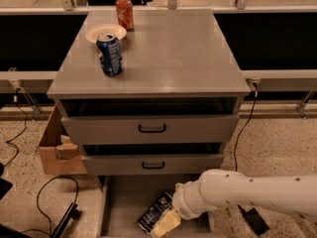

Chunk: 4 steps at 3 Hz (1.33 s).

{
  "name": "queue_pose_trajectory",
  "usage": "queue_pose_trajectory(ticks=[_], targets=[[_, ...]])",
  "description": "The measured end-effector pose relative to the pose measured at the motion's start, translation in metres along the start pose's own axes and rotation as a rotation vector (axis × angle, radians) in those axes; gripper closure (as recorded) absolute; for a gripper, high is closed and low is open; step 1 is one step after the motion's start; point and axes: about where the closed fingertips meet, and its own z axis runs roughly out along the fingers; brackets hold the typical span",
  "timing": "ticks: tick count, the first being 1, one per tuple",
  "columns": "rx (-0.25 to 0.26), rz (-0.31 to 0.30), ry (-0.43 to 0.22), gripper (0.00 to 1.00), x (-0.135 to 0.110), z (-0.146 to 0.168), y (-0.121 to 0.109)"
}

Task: Pick blue chip bag from bottom drawer and place on counter

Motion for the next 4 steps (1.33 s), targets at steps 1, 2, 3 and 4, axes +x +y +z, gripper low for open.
queue_pose_trajectory(ticks=[1, 2, 3, 4], targets=[[-0.01, -0.018, -0.002, 0.0, 0.009, 0.058, -0.028], [-0.023, 0.003, 0.027, 0.0, 0.013, 0.091, -0.057], [-0.024, 0.01, 0.03, 0.0, 0.014, 0.095, -0.062], [-0.022, 0.018, 0.033, 0.0, 0.023, 0.109, -0.078]])
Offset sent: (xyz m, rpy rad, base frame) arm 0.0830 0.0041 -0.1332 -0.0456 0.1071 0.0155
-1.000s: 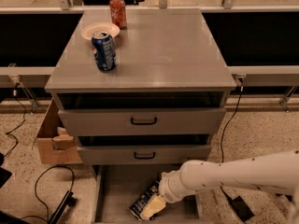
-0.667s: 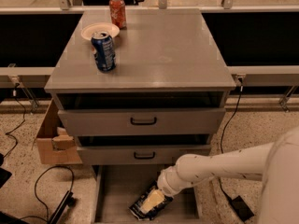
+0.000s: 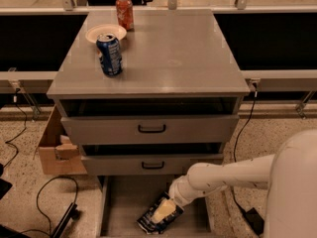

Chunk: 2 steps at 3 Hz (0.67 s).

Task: Pick blue chip bag from bottom drawer and place on counter

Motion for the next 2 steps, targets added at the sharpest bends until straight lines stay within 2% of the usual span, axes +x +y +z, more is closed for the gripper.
queue_pose_trajectory(ticks=[1, 2], targets=[[0.013, -0.021, -0.001, 0.0, 0.024, 0.018, -0.037], [0.021, -0.075, -0.008, 0.0, 0.049, 0.033, -0.071]])
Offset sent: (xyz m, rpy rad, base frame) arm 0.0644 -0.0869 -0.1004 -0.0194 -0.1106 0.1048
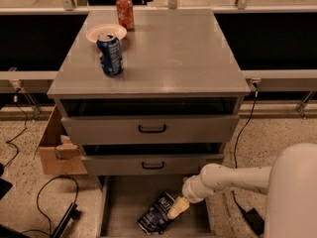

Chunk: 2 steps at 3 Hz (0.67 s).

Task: Pick blue chip bag from bottom drawer and place on counter

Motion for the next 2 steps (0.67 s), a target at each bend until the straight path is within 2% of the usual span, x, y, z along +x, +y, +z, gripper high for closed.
queue_pose_trajectory(ticks=[1, 2], targets=[[0.0, -0.078, 0.024, 0.0, 0.016, 0.023, -0.021], [0.011, -0.092, 0.059, 0.0, 0.022, 0.035, -0.031]])
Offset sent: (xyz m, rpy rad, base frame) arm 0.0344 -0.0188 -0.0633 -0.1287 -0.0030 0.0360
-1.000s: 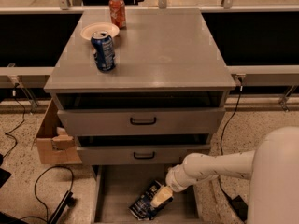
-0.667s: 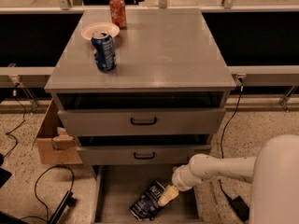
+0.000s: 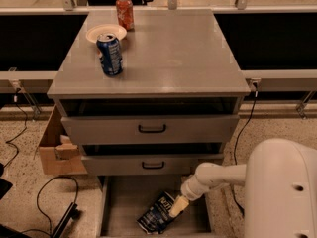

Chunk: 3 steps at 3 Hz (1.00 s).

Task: Pick blue chip bag from bottom drawer and place on counter

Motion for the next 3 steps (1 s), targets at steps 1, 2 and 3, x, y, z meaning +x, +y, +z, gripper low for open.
queue_pose_trajectory(ticks=[1, 2, 3], targets=[[0.0, 0.004, 0.006, 0.0, 0.001, 0.001, -0.001], [-0.004, -0.026, 0.029, 0.0, -0.004, 0.014, 0.003], [-0.035, -0.082, 0.029, 0.0, -0.006, 0.05, 0.01]])
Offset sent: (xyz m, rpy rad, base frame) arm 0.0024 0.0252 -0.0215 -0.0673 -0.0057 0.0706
